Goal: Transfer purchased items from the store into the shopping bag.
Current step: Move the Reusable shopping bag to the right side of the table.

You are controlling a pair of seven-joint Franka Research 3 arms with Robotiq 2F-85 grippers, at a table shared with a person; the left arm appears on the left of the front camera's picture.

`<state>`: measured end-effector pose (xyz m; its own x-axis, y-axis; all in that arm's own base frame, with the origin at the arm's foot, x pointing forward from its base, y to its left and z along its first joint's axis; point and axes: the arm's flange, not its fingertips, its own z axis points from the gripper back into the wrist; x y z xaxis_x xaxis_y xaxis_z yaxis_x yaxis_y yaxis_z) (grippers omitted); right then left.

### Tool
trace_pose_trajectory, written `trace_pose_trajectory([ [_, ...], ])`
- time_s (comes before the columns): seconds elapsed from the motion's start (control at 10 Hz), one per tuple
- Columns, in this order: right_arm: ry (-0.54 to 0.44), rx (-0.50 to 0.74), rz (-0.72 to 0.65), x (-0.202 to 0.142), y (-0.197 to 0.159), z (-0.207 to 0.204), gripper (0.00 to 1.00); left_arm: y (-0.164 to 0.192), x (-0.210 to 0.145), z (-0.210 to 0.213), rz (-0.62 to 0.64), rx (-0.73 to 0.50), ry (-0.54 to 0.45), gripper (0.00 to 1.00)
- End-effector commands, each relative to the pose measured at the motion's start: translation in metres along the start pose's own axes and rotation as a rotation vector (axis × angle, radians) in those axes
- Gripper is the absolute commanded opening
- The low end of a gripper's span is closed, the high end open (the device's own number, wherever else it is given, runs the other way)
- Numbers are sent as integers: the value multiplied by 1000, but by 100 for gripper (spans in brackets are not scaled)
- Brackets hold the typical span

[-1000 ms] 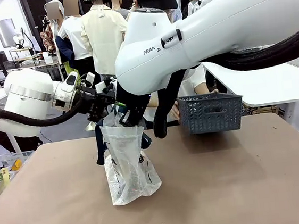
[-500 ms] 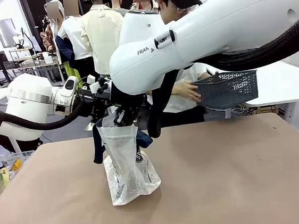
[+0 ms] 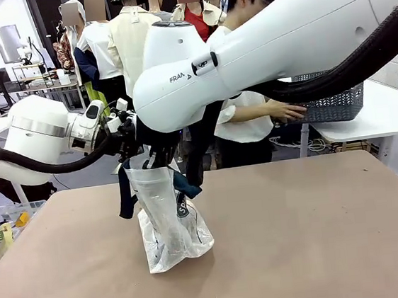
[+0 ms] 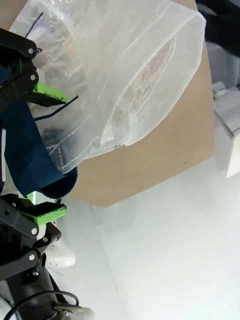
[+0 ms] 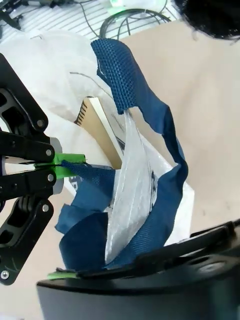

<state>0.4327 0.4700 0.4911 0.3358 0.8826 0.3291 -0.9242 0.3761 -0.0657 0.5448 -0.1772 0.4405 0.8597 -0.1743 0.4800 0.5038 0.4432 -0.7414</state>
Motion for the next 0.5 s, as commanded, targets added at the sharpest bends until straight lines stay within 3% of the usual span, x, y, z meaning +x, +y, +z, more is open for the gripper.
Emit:
trace_pose_trajectory([
  [0.0, 11, -7, 9, 13, 6, -3, 0, -3, -9, -6, -25, 76, 25, 100],
  [0.3, 6, -15, 12, 12, 10, -1, 0, -6, -8, -8, 13, 167, 36, 100],
  [0.4, 0, -20, 14, 10, 11, 1, 0, -6, -8, -9, 22, 188, 41, 93],
])
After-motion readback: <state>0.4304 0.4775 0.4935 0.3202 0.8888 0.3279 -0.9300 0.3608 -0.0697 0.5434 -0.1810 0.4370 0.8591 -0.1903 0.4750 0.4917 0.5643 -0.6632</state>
